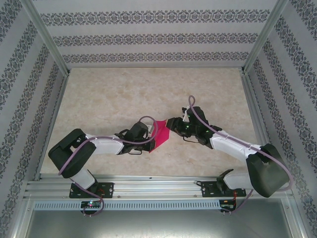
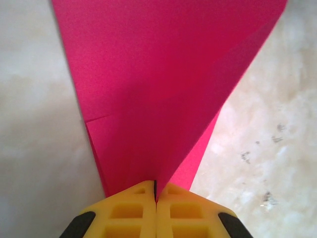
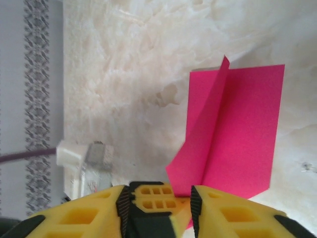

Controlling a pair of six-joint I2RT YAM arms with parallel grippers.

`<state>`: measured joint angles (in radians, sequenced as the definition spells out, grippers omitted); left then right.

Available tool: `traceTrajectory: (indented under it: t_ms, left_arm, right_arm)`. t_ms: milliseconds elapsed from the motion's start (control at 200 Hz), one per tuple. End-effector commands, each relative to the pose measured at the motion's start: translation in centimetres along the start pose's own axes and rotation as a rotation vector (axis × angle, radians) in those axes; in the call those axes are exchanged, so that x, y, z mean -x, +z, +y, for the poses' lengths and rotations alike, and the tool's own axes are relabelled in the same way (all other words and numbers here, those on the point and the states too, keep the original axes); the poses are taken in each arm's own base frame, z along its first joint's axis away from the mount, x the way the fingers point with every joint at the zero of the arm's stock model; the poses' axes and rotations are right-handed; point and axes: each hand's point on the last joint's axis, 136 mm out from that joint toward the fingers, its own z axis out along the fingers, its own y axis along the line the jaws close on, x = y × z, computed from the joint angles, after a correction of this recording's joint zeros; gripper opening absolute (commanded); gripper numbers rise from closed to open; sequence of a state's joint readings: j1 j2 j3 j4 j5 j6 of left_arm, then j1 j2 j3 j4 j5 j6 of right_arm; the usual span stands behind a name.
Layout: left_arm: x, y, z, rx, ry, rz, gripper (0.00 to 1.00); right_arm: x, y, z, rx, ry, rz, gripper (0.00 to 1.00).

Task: Fold a paper plane with a square sheet of paper (pick it up from the middle)
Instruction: Fourth fold the wing at the center of the table.

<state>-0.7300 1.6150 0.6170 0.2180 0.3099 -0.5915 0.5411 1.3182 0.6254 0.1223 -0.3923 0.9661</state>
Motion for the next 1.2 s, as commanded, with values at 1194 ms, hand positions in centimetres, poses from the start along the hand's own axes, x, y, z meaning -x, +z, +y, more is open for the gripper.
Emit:
traceTrajectory:
  t_ms: [1194]
  left_arm:
    - [2.0,0.6,0.6,-0.328,-0.38,0.158,0.04]
  right_arm:
    - [-1.5,8.4,-3.8,-0.02,0.107,0.121,0.09]
